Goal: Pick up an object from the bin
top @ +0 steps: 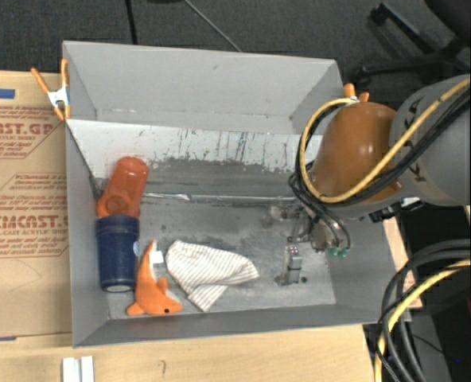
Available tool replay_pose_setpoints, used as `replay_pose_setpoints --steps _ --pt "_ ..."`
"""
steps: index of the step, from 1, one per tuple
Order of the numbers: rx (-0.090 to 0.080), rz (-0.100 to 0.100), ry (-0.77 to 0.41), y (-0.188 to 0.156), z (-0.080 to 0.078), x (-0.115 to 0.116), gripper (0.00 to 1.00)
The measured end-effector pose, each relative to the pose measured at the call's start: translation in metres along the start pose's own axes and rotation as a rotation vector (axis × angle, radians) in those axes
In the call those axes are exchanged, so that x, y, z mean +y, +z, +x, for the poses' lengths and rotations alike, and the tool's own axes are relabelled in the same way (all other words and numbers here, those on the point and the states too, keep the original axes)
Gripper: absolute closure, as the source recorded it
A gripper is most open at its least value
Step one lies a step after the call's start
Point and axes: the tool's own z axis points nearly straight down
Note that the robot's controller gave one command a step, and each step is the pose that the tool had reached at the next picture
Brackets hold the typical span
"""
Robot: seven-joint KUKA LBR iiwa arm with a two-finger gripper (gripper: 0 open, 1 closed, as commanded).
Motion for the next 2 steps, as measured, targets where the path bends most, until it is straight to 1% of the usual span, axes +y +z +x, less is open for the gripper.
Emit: replay_pose_setpoints --steps 1,2 --pt "-0.003 0.0 0.0 -0.0022 -0.0004 0.0 0.0" --pt "-0.011 0.001 -0.061 0.0061 -0.0064 -0.0064 0.0"
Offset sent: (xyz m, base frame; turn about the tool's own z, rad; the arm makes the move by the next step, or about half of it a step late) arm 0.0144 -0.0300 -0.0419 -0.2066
